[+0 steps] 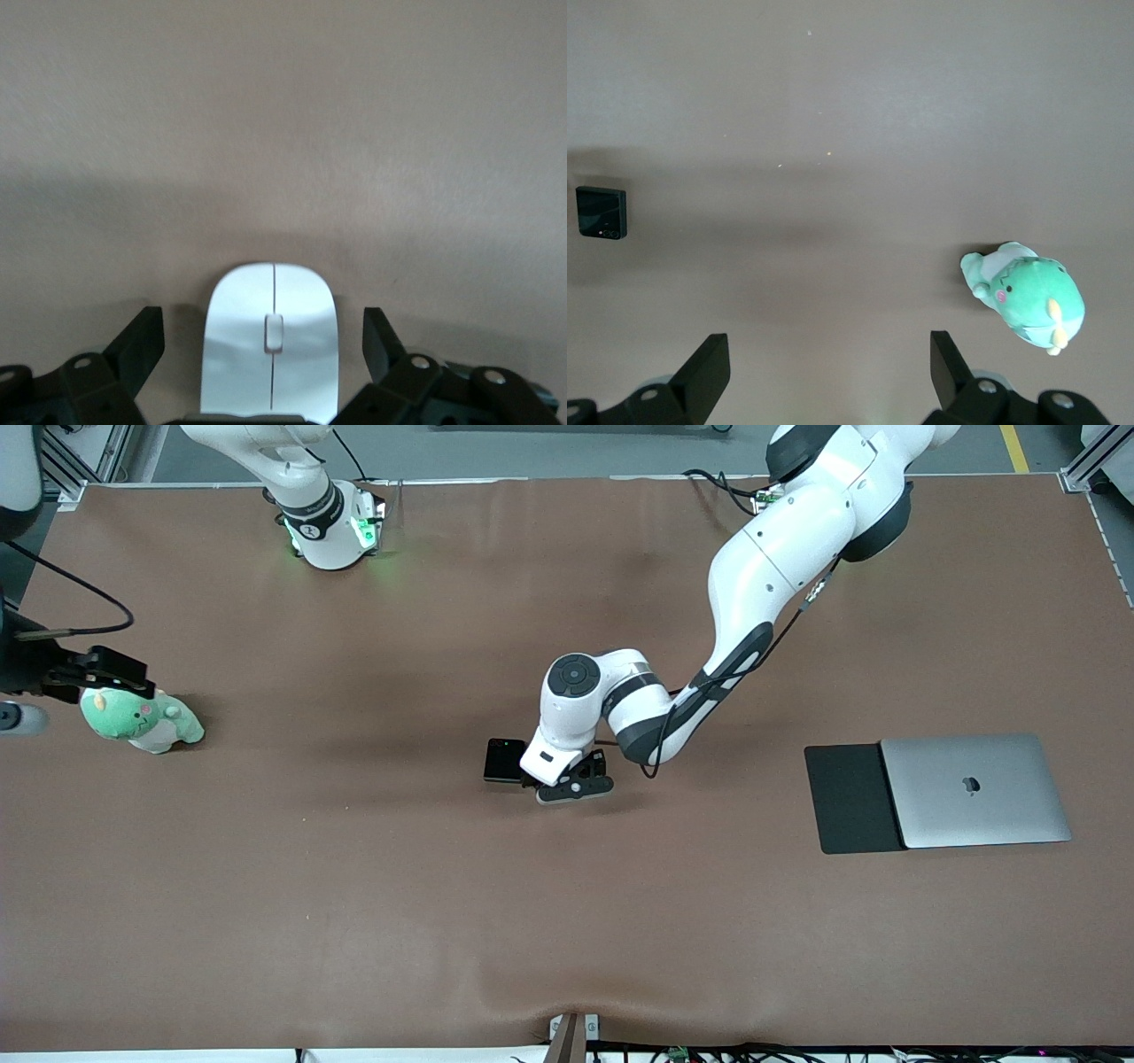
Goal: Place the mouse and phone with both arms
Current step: 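Reach the right gripper to the black phone while the left gripper holds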
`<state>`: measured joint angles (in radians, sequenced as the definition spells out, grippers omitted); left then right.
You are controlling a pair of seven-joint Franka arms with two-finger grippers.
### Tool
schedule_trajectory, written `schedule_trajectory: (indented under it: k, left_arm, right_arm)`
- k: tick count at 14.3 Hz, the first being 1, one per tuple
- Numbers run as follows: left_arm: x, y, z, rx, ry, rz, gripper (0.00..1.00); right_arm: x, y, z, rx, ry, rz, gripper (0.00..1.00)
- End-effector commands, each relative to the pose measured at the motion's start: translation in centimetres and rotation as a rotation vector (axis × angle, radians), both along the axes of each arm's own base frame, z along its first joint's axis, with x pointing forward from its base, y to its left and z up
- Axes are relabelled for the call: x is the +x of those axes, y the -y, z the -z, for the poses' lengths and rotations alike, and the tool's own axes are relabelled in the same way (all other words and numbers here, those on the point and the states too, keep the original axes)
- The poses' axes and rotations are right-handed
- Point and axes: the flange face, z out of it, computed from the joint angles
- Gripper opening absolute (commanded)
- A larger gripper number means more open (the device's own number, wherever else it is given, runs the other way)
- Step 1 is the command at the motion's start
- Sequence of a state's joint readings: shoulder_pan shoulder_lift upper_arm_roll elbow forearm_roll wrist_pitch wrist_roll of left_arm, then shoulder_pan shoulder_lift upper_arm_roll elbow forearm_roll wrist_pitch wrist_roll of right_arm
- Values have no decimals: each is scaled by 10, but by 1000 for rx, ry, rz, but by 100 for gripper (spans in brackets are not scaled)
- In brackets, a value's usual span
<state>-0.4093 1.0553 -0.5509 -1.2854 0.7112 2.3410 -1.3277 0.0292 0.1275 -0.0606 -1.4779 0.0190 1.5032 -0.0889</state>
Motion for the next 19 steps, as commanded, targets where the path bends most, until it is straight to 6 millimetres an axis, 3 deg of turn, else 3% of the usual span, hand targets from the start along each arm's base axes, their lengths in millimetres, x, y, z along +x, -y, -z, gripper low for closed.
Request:
schedule_trajectory:
  k: [1, 4, 5, 7, 8, 13, 16, 19]
  left_arm:
    - [-1, 16, 6, -100, 7, -83, 100]
    - [-5, 18, 3, -114, -21, -100, 100]
    - [-5, 17, 4, -113, -24, -99, 94]
    - [-7, 18, 0, -117, -28, -95, 17]
    - [-6, 18, -3, -111, -28, -92, 0]
    - [5, -3, -30, -2, -38, -70, 0]
    - [10, -21, -71, 16, -8, -37, 0]
    - [9, -36, -115, 39, -14, 30, 0]
  right_arm:
    - [4, 5, 1, 1, -1, 10, 100]
    - [6, -8, 9, 1, -13, -11, 100]
    - [8, -21, 13, 2, -16, -31, 100]
    - [10, -38, 22, 37, -8, -49, 100]
    - [12, -43, 28, 76, -1, -46, 100]
    - [25, -76, 67, 109, 23, -76, 100]
    - [32, -92, 102, 143, 19, -75, 100]
    - [31, -153, 121, 156, 26, -22, 100]
